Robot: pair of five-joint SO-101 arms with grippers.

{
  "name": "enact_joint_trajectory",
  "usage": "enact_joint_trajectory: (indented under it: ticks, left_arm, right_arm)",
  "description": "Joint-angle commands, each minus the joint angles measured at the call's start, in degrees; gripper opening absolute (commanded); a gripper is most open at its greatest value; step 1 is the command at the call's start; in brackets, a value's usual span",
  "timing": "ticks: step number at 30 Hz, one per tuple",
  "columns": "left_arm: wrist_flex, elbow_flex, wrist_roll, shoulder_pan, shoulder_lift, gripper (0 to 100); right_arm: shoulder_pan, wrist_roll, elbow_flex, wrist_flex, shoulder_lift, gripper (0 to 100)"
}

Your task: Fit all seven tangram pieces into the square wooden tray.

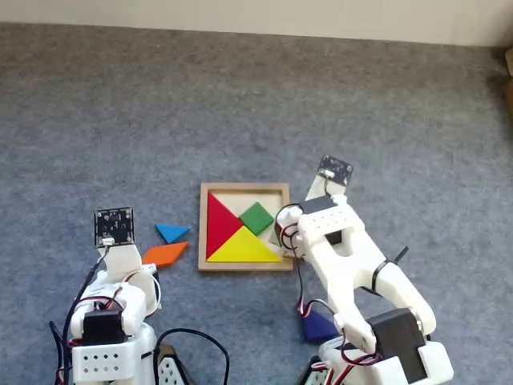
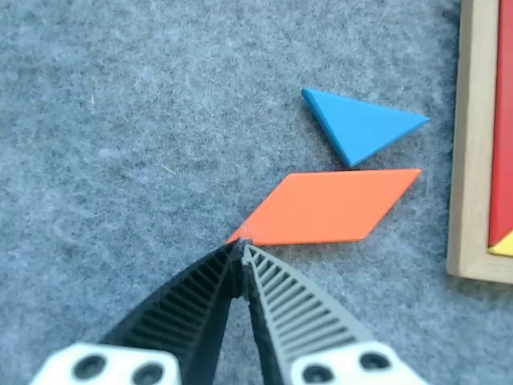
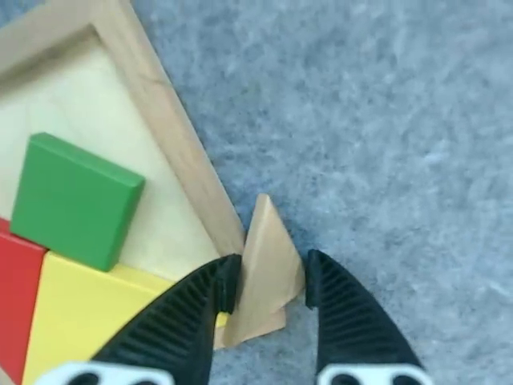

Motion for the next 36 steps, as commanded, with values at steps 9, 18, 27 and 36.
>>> enact_joint_trajectory:
  ticks: [9,18,27,36]
  left_arm:
    - [0.2,1.2,-0.4,-0.4,0.0,1]
    - [0.2,1.2,-0.4,-0.4,0.0,1]
    - [0.2,1.2,-0.4,-0.4,0.0,1]
    - [0.2,1.2,-0.4,-0.4,0.0,1]
  right_arm:
    - [2.2,0.7,-0.7,-1.9,-2.8,9.1]
    - [-2.5,0.9,-0.7,-1.9,-7.0,9.1]
    - [-5.0,3.3,-5.0,-1.9,-7.0,9.1]
    - [-5.1,3.4,-9.1,-1.9,-7.0,9.1]
